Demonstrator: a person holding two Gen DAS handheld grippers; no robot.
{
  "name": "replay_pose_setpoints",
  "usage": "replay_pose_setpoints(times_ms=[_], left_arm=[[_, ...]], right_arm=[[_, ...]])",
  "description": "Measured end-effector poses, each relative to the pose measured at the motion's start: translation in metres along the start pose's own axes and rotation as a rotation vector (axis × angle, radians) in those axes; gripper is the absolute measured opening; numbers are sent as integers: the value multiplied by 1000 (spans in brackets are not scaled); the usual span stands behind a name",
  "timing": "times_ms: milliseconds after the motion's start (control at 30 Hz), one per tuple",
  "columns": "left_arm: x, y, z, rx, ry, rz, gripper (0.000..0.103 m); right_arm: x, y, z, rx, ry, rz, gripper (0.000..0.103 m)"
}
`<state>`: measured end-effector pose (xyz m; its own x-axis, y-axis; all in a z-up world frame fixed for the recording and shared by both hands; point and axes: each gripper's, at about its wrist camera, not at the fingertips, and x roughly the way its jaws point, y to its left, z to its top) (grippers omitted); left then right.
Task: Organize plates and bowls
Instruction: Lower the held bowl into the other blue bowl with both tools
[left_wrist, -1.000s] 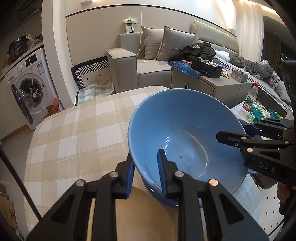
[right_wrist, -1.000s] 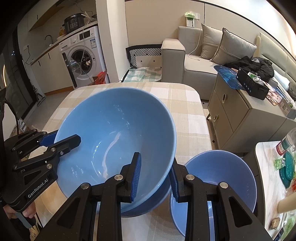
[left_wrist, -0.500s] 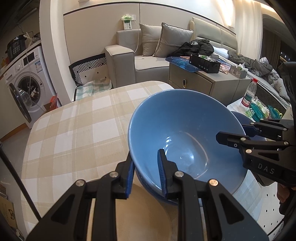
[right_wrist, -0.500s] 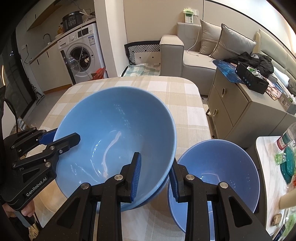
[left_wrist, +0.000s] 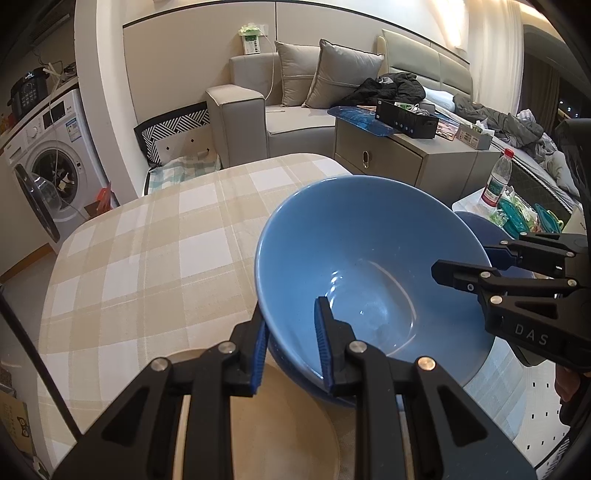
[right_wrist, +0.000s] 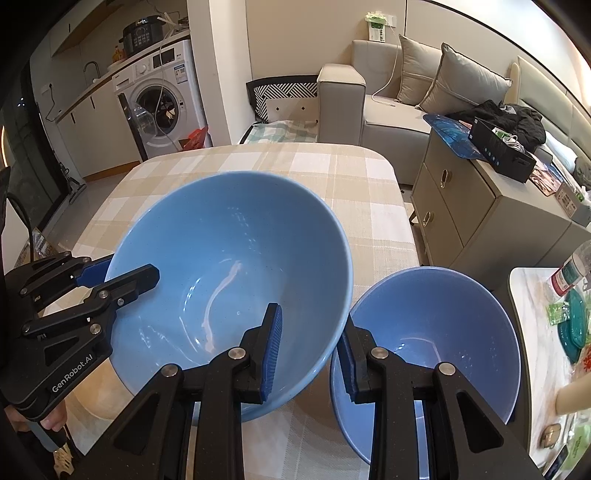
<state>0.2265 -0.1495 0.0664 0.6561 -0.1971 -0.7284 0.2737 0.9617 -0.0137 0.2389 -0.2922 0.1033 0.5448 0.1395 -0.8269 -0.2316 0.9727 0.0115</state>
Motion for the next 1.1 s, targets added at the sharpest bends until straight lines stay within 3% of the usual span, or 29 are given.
replay_pose_setpoints(times_ms=[1100], left_arm=[[14,-3,-10,9,32,-8,22]], right_arm=[[14,-2,-7,-19,41,-22,29]])
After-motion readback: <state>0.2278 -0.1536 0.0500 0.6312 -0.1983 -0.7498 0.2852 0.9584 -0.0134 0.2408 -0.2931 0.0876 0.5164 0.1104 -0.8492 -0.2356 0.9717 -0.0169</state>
